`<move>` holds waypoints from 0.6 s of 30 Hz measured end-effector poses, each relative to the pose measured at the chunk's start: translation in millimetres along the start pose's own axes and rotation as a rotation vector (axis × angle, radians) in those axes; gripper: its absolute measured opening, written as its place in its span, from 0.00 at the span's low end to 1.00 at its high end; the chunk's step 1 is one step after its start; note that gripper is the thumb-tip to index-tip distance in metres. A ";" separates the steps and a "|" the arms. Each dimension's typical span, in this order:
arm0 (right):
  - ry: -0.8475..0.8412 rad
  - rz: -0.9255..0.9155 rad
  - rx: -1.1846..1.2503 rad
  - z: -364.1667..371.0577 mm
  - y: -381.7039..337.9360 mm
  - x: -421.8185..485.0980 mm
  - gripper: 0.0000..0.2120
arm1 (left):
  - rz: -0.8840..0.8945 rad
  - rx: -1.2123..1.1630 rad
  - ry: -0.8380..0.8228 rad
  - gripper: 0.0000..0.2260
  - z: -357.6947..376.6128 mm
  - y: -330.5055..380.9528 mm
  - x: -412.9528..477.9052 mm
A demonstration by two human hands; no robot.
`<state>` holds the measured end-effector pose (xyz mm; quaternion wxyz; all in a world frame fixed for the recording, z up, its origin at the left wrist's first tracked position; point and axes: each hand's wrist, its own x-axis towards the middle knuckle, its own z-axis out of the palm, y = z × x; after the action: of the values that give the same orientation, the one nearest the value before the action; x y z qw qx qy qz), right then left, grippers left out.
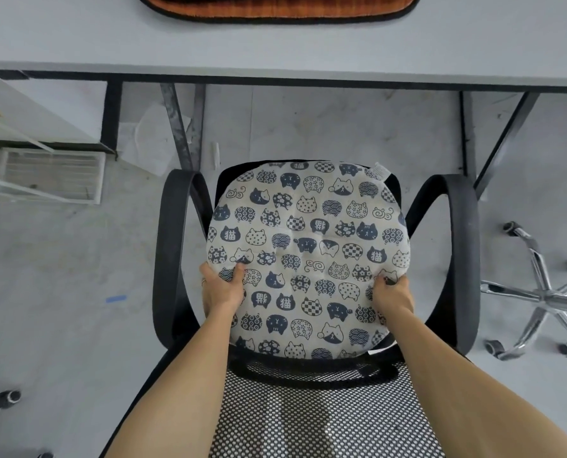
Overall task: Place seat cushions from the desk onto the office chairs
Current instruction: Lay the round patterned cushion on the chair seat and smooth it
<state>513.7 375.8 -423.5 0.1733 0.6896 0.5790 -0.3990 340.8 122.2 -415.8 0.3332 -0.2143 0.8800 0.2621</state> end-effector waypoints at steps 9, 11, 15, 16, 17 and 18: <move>-0.061 0.032 -0.013 -9.3 7.5 -6.5 0.29 | -0.038 0.041 -0.049 0.31 -9.3 1.0 2.6; -0.070 0.030 -0.008 -9.1 11.3 -7.5 0.29 | -0.035 0.035 -0.048 0.31 -8.8 0.3 0.6; -0.052 0.024 -0.050 -9.1 11.7 -3.6 0.30 | -0.044 -0.002 -0.048 0.34 -3.1 -1.3 -1.4; -0.031 0.024 -0.069 -7.7 10.3 -4.4 0.31 | -0.041 -0.014 -0.046 0.36 -2.1 -0.8 -2.9; -0.003 0.027 -0.082 -6.6 7.8 -8.2 0.32 | -0.030 -0.016 -0.037 0.38 -1.6 -0.2 -5.5; 0.031 0.028 -0.102 -5.5 3.8 -13.0 0.33 | -0.002 0.012 -0.017 0.39 -2.0 1.4 -8.9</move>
<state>519.0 370.0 -411.1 0.2048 0.6941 0.5913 -0.3558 345.2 123.9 -407.8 0.3422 -0.2111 0.8784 0.2582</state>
